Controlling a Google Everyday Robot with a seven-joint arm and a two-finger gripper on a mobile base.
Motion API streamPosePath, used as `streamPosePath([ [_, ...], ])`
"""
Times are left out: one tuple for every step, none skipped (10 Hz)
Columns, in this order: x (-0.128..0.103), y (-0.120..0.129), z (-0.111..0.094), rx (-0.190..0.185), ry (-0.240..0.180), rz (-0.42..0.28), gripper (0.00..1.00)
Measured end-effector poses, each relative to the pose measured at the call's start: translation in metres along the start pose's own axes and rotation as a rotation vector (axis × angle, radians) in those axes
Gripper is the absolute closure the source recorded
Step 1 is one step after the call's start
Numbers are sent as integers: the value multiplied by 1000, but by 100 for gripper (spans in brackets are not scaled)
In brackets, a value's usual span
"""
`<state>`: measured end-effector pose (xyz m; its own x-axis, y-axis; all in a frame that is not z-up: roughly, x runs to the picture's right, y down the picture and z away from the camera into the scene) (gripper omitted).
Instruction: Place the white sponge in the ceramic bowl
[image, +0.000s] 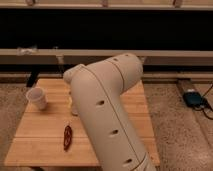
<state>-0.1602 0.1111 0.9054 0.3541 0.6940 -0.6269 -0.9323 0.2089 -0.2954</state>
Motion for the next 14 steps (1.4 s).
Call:
streamPosePath([
  [1, -2, 2, -6, 3, 15, 20],
  [1, -3, 2, -8, 4, 24, 20],
  [2, 0, 4, -7, 7, 21, 20],
  [2, 5, 5, -1, 8, 8, 22],
  [3, 7, 6, 2, 9, 2, 27],
  [3, 8, 5, 6, 7, -5, 38],
  [3, 8, 5, 9, 7, -9, 47],
  [3, 9, 5, 12, 7, -17, 58],
  [3, 11, 5, 13, 6, -23, 65],
  [4, 13, 5, 15, 10, -32, 78],
  [5, 12, 5, 13, 14, -37, 87],
  [7, 11, 5, 10, 17, -40, 95],
  [10, 8, 3, 0, 18, -40, 100],
  [13, 4, -3, -17, 5, -39, 100],
])
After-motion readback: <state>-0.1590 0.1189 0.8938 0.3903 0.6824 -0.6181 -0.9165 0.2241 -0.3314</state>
